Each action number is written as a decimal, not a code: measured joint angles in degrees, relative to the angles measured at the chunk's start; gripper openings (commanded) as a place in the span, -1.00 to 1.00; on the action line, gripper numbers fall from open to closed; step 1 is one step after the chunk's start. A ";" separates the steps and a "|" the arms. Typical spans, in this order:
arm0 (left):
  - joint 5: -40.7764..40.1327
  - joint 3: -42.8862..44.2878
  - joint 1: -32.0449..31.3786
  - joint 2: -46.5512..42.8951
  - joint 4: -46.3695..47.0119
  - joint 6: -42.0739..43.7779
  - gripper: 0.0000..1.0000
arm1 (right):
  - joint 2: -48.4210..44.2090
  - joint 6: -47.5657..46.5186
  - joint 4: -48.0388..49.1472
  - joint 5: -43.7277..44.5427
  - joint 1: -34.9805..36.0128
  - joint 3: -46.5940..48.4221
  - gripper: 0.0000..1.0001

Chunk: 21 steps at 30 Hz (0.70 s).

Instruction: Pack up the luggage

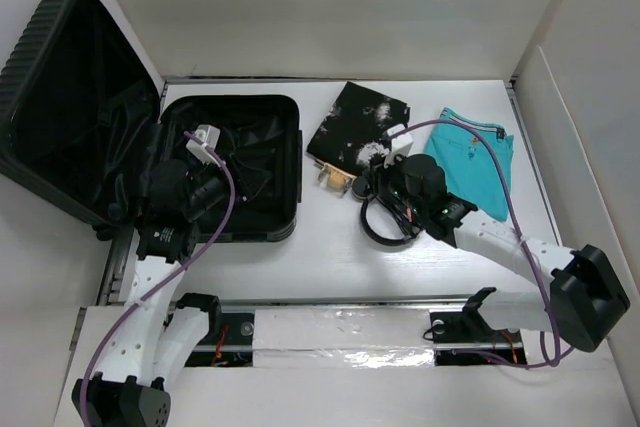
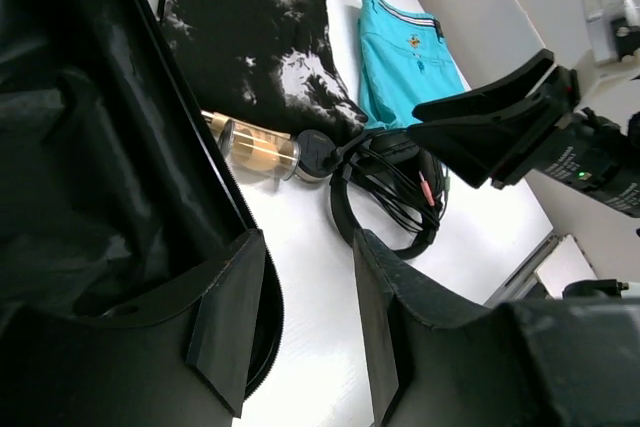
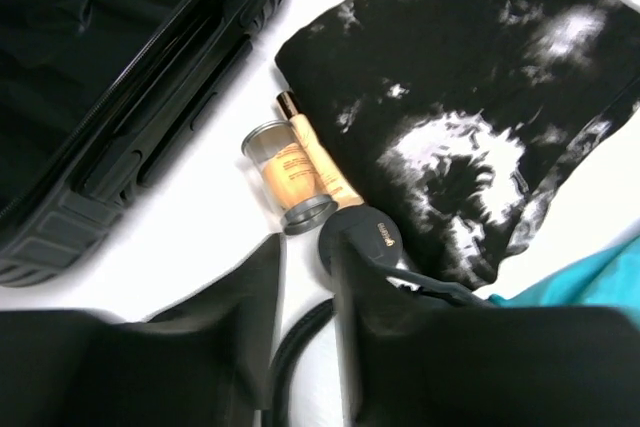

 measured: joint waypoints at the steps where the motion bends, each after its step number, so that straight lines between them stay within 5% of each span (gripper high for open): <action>1: 0.09 0.00 0.02 -0.13 0.02 0.02 -0.26 | 0.61 -0.11 0.00 -0.04 -0.09 0.24 -0.05; 3: 0.46 0.00 0.07 -0.37 0.00 0.11 -0.34 | 2.03 -0.39 -0.04 -0.37 -0.20 0.74 -0.34; 4: 0.74 0.00 0.07 -0.42 0.00 0.20 -0.49 | 2.84 -0.42 -0.04 -0.55 -0.20 1.09 -0.50; 5: 0.98 0.00 0.07 -0.42 0.00 0.22 -0.88 | 3.78 -0.50 -0.09 -0.98 -0.33 1.53 -0.76; 6: 1.25 0.00 0.07 -0.44 -0.02 0.13 -1.00 | 4.70 -0.63 -0.15 -1.40 -0.46 1.99 -1.00; 9: 1.81 0.00 0.07 -0.46 0.00 0.81 -1.00 | 7.93 -0.70 -1.29 -2.67 -0.66 4.22 -0.97; 11: 2.05 0.00 0.07 -0.46 0.00 0.87 -1.00 | 10.21 -0.74 -2.10 -3.30 -0.68 5.92 -0.55; 12: 2.12 0.00 0.07 -0.46 0.00 0.87 -1.00 | 11.19 -0.59 -2.45 -3.50 -0.68 6.62 -0.07; 13: 2.23 0.00 0.07 -0.48 0.00 0.87 -1.00 | 12.17 -0.66 -2.71 -3.72 -0.70 7.28 0.09; 15: 2.32 0.00 0.07 -0.55 0.00 1.03 -0.69 | 14.29 -1.18 -3.41 -4.39 -0.70 8.72 0.34; 18: 2.36 0.00 0.07 -0.79 -0.02 1.31 -0.06 | 18.51 -1.77 -4.42 -5.46 -0.68 11.63 0.50; 21: 2.45 0.00 0.07 -1.11 -0.02 1.27 0.13 | 23.41 -1.90 -5.27 -6.91 -0.70 14.93 0.52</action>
